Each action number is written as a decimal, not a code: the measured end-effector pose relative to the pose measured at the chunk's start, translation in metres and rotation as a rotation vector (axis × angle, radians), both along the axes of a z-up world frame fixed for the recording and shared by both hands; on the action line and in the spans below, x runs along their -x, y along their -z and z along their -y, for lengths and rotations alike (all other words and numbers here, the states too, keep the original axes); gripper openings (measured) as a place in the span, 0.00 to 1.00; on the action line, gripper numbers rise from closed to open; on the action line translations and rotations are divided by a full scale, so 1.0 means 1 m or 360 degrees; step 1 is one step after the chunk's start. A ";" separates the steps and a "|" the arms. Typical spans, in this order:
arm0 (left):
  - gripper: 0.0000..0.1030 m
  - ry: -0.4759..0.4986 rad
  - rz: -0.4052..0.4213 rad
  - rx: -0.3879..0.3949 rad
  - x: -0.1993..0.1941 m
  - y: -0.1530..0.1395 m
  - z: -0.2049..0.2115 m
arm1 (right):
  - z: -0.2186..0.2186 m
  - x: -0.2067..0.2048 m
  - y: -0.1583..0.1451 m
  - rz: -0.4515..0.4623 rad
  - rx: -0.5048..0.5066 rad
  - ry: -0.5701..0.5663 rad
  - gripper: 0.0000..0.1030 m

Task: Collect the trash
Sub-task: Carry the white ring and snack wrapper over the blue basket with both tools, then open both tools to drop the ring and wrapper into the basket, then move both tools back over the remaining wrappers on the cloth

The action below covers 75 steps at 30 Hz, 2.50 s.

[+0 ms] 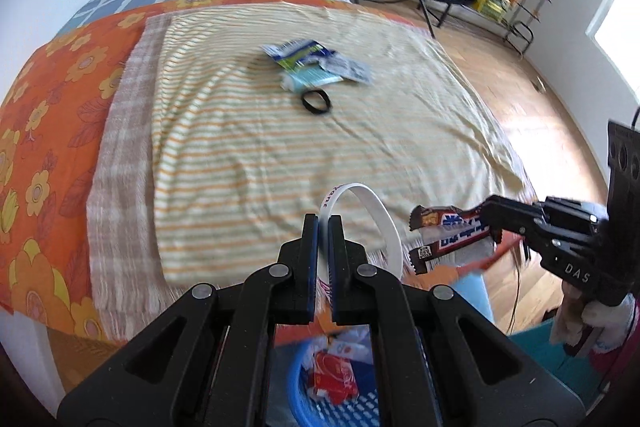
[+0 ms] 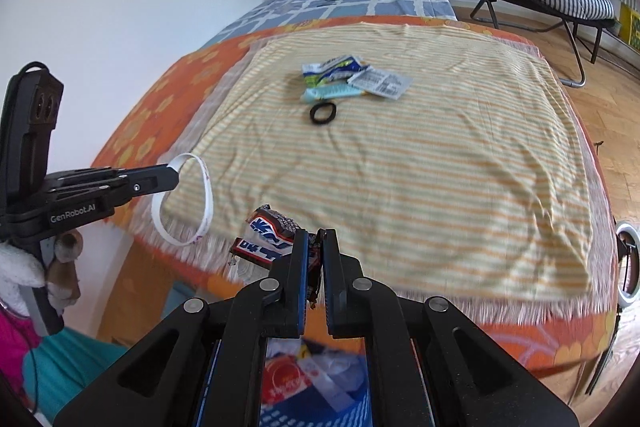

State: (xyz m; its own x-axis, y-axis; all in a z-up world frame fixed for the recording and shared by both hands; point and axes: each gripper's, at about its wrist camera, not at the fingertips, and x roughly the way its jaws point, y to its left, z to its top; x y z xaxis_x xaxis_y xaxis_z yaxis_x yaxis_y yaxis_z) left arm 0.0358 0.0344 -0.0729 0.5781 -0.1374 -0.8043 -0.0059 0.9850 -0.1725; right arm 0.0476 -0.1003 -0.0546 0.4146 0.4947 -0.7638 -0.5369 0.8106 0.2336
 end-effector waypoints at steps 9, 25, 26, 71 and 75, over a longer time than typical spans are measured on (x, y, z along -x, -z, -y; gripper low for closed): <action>0.02 0.0131 -0.0054 -0.0015 0.039 0.020 0.034 | 0.020 0.040 0.016 -0.0039 0.0048 -0.0020 0.05; 0.02 0.0171 -0.0238 -0.0025 0.075 0.076 0.053 | 0.029 0.079 0.062 -0.0164 0.0174 -0.0052 0.05; 0.02 0.0173 -0.0246 -0.0029 0.076 0.079 0.053 | 0.029 0.081 0.066 -0.0175 0.0183 -0.0058 0.05; 0.55 0.0168 -0.0359 -0.0158 0.079 0.113 0.068 | 0.028 0.083 0.096 -0.0294 0.0292 -0.0004 0.56; 0.61 0.0158 -0.0365 -0.0165 0.077 0.112 0.068 | 0.028 0.082 0.095 -0.0290 0.0301 0.0023 0.62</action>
